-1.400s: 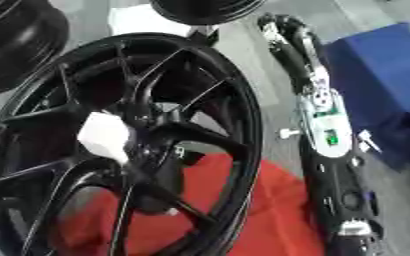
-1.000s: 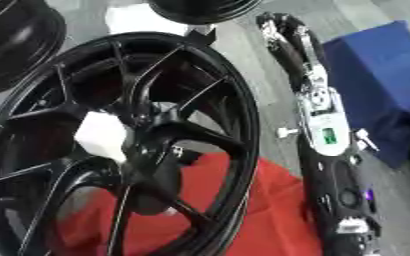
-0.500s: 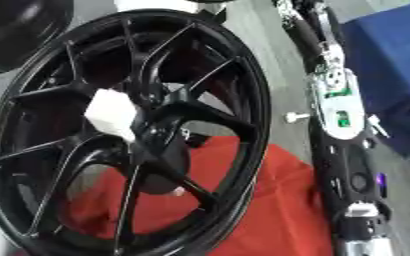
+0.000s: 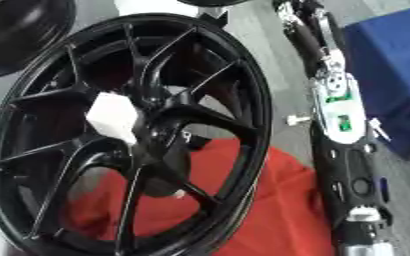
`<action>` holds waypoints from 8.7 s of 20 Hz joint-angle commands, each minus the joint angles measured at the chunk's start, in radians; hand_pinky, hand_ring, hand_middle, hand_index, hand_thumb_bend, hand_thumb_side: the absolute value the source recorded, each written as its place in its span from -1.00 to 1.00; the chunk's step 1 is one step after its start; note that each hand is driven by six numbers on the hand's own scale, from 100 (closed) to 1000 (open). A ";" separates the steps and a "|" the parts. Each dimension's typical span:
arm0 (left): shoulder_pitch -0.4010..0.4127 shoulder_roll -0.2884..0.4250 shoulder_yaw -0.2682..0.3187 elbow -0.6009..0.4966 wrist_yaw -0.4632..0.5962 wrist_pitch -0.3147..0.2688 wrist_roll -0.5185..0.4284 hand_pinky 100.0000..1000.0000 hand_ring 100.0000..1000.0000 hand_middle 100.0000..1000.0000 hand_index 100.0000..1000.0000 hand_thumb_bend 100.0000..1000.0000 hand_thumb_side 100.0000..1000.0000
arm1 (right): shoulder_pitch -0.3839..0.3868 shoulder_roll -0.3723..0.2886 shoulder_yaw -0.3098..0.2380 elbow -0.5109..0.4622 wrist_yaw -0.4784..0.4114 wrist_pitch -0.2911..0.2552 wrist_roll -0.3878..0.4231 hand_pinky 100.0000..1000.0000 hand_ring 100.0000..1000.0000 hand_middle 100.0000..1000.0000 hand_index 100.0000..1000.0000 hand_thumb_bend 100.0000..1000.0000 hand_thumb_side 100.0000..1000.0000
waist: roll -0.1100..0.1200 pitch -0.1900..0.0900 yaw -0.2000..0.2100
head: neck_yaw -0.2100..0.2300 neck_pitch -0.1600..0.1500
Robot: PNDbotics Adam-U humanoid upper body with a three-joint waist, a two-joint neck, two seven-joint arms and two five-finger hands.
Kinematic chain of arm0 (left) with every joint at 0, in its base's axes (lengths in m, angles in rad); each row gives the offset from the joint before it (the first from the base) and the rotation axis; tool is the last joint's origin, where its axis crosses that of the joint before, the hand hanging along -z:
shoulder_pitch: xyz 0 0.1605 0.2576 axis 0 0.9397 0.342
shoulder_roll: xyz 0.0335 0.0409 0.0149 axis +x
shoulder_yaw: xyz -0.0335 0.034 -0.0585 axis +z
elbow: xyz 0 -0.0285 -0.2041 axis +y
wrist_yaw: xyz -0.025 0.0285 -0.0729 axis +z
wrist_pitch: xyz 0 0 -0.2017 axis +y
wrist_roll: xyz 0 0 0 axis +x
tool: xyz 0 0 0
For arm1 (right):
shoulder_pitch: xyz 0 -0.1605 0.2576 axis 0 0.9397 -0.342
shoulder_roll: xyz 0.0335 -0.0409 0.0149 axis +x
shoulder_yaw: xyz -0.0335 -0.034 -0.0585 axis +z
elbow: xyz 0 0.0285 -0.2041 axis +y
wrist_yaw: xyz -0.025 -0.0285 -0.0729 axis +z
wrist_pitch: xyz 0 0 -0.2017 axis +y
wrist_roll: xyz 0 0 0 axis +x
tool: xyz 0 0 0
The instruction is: Pull the pin out of the wheel hub.
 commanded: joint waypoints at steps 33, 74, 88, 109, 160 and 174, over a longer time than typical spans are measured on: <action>-0.080 -0.150 -0.151 0.133 -0.094 -0.105 -0.146 0.58 0.57 0.48 0.69 -0.13 -0.26 | -0.015 -0.018 0.021 -0.016 0.006 -0.004 0.014 0.91 0.64 0.32 0.27 -1.00 0.10 | 0.006 -0.063 -0.006 | 0.035 -0.022; -0.052 -0.256 -0.197 0.242 -0.152 -0.014 -0.146 0.39 0.21 0.06 0.36 -0.27 -0.60 | -0.024 -0.010 0.025 -0.013 0.005 -0.003 0.014 0.91 0.64 0.33 0.27 -1.00 0.13 | 0.001 -0.059 -0.018 | 0.030 -0.037; -0.048 -0.264 -0.214 0.223 -0.136 -0.031 -0.139 0.28 0.06 -0.19 0.09 -0.36 -0.87 | -0.026 -0.008 0.026 -0.015 0.004 -0.001 0.015 0.92 0.64 0.33 0.28 -1.00 0.14 | 0.003 -0.061 -0.017 | 0.038 -0.040; -0.040 -0.219 -0.180 0.164 -0.074 -0.004 -0.001 0.10 -0.23 -0.66 -0.58 -0.36 -0.90 | -0.024 -0.010 0.028 -0.015 0.000 -0.005 0.017 0.92 0.64 0.33 0.28 -1.00 0.14 | 0.002 -0.060 -0.015 | 0.044 -0.050; 0.874 0.065 0.664 0.123 0.224 0.175 0.746 0.47 0.37 0.41 0.60 -0.42 0.35 | -0.012 -0.046 -0.042 -0.052 -0.032 -0.005 -0.064 0.92 0.64 0.33 0.28 -1.00 0.14 | -0.033 -0.039 0.033 | -0.004 -0.028; 0.909 0.037 0.683 0.118 0.223 0.187 0.818 0.52 0.42 0.26 0.50 -0.60 0.47 | -0.012 -0.047 -0.047 -0.058 -0.039 -0.004 -0.067 0.92 0.64 0.33 0.29 -1.00 0.15 | -0.034 -0.039 0.036 | -0.002 -0.039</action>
